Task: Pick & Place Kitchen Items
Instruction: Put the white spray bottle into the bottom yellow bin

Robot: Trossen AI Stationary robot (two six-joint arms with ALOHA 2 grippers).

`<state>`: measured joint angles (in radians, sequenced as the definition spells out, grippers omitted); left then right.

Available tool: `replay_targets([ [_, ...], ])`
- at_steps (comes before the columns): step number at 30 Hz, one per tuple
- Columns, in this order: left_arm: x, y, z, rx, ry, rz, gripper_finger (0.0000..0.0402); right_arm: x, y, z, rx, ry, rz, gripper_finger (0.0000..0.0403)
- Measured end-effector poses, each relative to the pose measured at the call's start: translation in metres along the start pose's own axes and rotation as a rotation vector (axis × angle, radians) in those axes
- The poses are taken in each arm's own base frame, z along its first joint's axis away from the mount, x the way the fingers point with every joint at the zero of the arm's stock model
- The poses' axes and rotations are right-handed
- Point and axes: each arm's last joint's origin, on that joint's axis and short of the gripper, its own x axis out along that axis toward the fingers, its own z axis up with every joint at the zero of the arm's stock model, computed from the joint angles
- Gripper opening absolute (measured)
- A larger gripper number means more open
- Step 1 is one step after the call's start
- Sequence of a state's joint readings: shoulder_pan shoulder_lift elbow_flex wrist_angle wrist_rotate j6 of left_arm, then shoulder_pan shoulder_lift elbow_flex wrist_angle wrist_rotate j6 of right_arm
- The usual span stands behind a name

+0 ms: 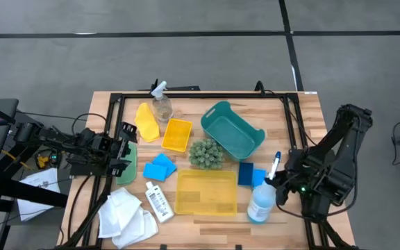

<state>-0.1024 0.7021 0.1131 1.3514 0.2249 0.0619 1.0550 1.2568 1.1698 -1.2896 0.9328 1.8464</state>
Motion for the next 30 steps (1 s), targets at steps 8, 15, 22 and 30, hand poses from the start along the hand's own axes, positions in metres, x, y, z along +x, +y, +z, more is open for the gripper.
replay_targets([
  [8,0.000,0.000,0.000,-0.017,0.000,0.000,0.0290,-0.010,0.005,0.002,-0.100,-0.019,0.034,0.0111],
  [15,0.000,0.001,-0.001,-0.025,0.004,0.020,0.0290,-0.013,0.005,0.002,-0.150,-0.064,0.064,0.0111],
  [22,0.001,0.002,-0.005,-0.030,0.031,0.060,0.0290,-0.031,0.014,0.009,-0.205,-0.043,0.138,0.0111],
  [30,0.001,0.002,-0.005,-0.027,0.032,0.085,0.0290,-0.044,0.025,0.018,-0.350,-0.124,0.207,0.0111],
])
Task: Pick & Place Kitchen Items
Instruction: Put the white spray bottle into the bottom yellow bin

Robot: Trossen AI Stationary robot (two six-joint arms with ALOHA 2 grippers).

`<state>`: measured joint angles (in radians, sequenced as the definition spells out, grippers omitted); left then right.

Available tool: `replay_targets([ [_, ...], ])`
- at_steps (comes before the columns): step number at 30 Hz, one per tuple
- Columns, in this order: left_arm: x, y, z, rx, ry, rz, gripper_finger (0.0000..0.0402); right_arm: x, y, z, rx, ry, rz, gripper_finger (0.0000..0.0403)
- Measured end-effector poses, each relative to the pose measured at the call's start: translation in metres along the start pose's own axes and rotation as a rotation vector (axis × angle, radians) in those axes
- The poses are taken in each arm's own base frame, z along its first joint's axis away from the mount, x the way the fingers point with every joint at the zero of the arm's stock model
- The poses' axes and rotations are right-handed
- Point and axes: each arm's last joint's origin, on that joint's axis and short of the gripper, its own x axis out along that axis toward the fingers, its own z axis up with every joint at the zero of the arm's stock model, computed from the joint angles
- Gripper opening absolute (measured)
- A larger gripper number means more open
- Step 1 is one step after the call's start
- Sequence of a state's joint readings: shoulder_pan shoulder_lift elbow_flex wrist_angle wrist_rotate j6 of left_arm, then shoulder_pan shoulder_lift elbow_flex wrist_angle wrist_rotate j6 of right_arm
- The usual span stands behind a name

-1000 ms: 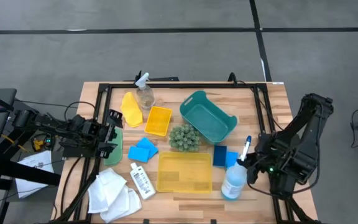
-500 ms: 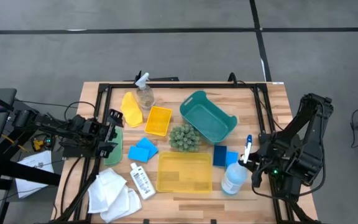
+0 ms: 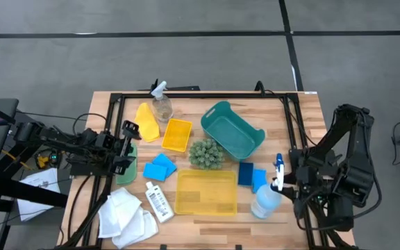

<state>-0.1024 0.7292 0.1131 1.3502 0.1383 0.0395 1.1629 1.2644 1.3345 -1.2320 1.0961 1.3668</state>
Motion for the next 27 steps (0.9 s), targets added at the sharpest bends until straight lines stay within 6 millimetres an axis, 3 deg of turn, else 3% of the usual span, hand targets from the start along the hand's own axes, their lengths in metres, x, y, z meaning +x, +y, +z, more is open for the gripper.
replay_targets([
  [14,0.000,0.000,-0.001,-0.001,0.008,-0.001,0.0290,-0.001,0.021,0.013,-0.252,-0.174,0.040,0.0111],
  [27,0.000,0.000,-0.001,-0.001,0.008,-0.001,0.0290,0.018,0.026,0.031,-0.378,-0.217,-0.025,0.0111],
])
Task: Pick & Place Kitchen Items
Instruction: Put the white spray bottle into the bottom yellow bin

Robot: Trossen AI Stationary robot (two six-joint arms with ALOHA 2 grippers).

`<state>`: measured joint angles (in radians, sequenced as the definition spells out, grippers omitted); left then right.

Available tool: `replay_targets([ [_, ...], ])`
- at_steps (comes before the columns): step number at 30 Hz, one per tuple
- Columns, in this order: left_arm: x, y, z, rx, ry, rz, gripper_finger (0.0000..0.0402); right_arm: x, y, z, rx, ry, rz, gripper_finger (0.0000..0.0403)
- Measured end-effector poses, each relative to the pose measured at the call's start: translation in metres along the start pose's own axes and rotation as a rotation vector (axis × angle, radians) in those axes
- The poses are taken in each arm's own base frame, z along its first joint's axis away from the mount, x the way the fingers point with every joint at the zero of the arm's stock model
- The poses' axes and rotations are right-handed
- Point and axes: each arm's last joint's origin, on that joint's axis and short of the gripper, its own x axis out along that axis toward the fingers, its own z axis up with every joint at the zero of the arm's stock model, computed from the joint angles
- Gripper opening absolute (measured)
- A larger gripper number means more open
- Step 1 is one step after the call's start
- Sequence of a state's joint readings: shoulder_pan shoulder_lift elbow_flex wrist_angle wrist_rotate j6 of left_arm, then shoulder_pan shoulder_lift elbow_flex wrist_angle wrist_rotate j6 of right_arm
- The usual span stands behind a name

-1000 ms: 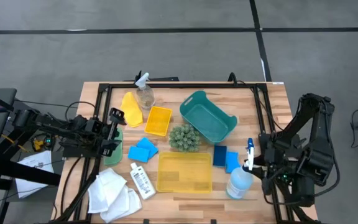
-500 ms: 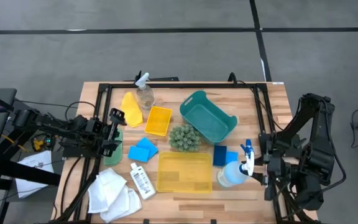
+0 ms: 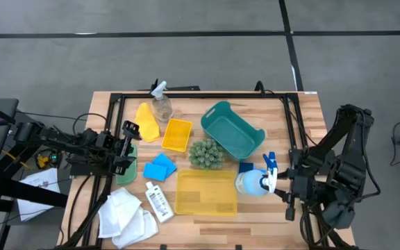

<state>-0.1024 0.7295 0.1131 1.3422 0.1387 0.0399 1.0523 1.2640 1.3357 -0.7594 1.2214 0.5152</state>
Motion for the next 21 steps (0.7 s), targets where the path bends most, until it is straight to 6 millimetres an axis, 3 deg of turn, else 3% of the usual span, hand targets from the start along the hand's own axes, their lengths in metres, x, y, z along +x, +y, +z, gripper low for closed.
replay_targets([
  [13,0.000,0.000,0.000,0.005,0.001,0.000,0.0290,0.042,-0.006,0.029,-0.049,-0.031,0.163,0.0111],
  [21,0.000,0.000,-0.001,0.005,0.013,-0.001,0.0290,0.078,-0.019,0.022,-0.015,0.002,0.242,0.0111],
])
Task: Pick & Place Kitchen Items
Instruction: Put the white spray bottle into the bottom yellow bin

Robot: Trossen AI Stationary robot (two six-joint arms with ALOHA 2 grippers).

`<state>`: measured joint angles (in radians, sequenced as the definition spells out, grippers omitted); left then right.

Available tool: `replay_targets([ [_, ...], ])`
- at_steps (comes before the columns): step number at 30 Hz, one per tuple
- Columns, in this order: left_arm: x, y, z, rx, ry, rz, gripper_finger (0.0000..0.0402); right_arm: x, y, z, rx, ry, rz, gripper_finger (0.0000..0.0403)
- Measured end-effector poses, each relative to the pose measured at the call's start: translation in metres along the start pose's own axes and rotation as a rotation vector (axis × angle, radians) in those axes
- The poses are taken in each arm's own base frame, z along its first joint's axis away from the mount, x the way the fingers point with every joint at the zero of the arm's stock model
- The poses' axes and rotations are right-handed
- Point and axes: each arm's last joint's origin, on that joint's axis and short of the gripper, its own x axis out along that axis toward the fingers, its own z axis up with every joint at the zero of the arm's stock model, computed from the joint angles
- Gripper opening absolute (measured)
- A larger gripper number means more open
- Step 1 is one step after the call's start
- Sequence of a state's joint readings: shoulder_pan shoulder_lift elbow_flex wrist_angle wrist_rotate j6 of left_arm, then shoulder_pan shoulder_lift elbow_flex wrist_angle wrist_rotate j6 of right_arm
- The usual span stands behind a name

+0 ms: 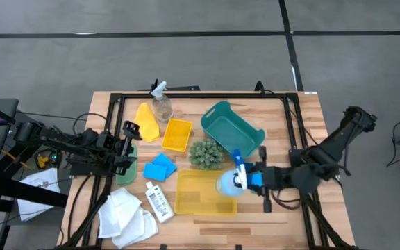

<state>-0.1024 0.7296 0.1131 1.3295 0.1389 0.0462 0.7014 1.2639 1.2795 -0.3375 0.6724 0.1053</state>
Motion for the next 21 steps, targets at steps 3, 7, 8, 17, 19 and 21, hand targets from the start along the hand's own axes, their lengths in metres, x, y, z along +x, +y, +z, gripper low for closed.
replay_targets([
  [3,0.000,0.000,-0.001,0.000,0.006,0.000,0.0290,0.006,-0.004,-0.004,0.015,0.009,0.001,0.0111],
  [7,0.000,0.000,0.000,0.001,0.005,0.000,0.0290,0.012,-0.005,-0.013,0.010,0.006,-0.012,0.0111],
  [8,0.000,0.000,-0.001,0.000,0.006,0.000,0.0290,0.013,-0.004,-0.016,0.008,0.011,-0.012,0.0111],
  [17,0.000,0.000,-0.001,0.000,0.006,0.000,0.0290,0.024,-0.002,-0.038,0.044,0.004,-0.028,0.0111],
  [19,0.000,0.000,0.000,0.000,0.005,0.000,0.0290,0.027,-0.004,-0.041,0.052,-0.007,-0.036,0.0111],
  [21,0.000,0.000,0.000,0.000,0.005,0.000,0.0290,0.030,-0.006,-0.046,0.061,-0.001,-0.039,0.0111],
])
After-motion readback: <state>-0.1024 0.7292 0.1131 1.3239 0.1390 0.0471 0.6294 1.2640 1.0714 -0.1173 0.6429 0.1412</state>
